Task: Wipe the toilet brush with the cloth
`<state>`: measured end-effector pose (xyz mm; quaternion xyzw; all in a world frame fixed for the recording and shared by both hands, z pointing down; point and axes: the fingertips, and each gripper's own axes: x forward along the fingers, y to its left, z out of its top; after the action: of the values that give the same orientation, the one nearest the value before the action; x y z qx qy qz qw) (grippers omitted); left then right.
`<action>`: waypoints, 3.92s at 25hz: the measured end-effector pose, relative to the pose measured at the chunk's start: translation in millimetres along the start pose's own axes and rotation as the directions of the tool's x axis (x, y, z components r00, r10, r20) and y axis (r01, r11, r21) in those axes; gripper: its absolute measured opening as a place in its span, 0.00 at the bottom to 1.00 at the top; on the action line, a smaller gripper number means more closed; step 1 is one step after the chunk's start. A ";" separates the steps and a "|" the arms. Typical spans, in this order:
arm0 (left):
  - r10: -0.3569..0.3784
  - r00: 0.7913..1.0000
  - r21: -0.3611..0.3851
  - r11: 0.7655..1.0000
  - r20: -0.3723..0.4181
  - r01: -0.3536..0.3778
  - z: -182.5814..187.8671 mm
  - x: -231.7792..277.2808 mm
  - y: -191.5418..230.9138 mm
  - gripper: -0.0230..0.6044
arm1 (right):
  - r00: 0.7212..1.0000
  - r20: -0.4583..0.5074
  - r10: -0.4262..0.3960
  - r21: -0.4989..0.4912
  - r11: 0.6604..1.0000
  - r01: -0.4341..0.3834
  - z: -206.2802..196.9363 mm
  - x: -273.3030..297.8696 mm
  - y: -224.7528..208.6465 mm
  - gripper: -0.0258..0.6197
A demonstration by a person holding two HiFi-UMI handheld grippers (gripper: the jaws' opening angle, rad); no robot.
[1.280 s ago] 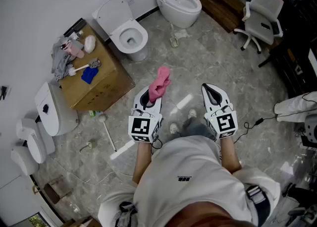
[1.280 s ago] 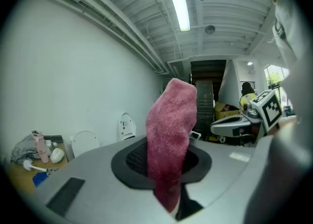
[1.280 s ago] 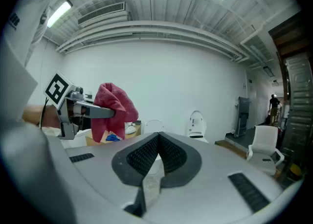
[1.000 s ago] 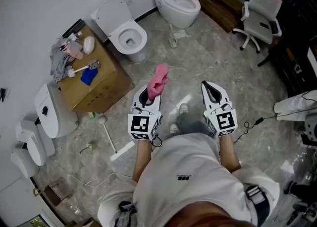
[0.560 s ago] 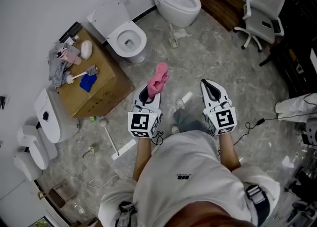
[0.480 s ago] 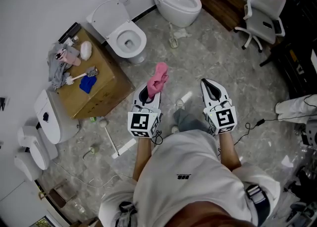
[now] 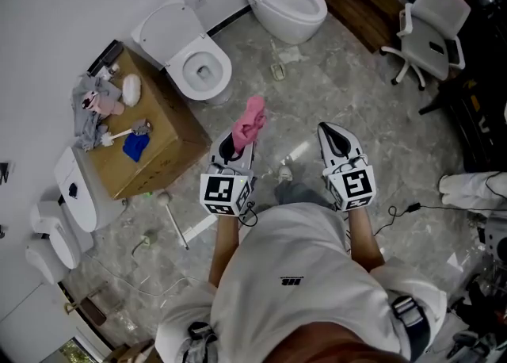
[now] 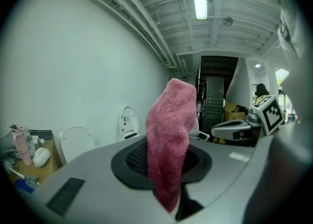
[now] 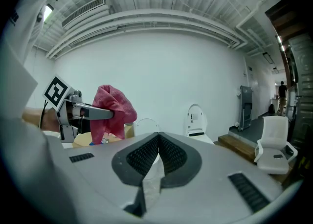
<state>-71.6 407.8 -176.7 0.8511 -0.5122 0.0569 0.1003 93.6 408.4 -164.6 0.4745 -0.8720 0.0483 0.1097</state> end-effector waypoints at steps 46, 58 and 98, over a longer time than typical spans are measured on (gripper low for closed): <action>-0.101 0.991 -0.040 0.994 -0.090 0.098 1.3 356.7 237.8 0.17 | 0.990 -0.136 -0.045 0.027 0.998 0.049 -5.6 374.4 -171.7 0.03; -0.059 0.983 -0.124 0.992 -0.174 0.037 -90.3 435.8 279.1 0.17 | 0.964 -0.266 -0.003 0.078 0.997 0.025 -110.4 449.2 -197.4 0.03; -0.005 0.886 -0.261 0.957 -0.464 -0.131 -509.6 646.9 340.2 0.17 | 0.841 -0.515 0.166 0.178 0.980 -0.084 -558.0 655.1 -288.4 0.04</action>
<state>-65.7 -187.0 486.8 0.7727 -0.5042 0.1857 0.3380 72.3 -178.9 527.0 0.3919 -0.8315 0.2482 0.3058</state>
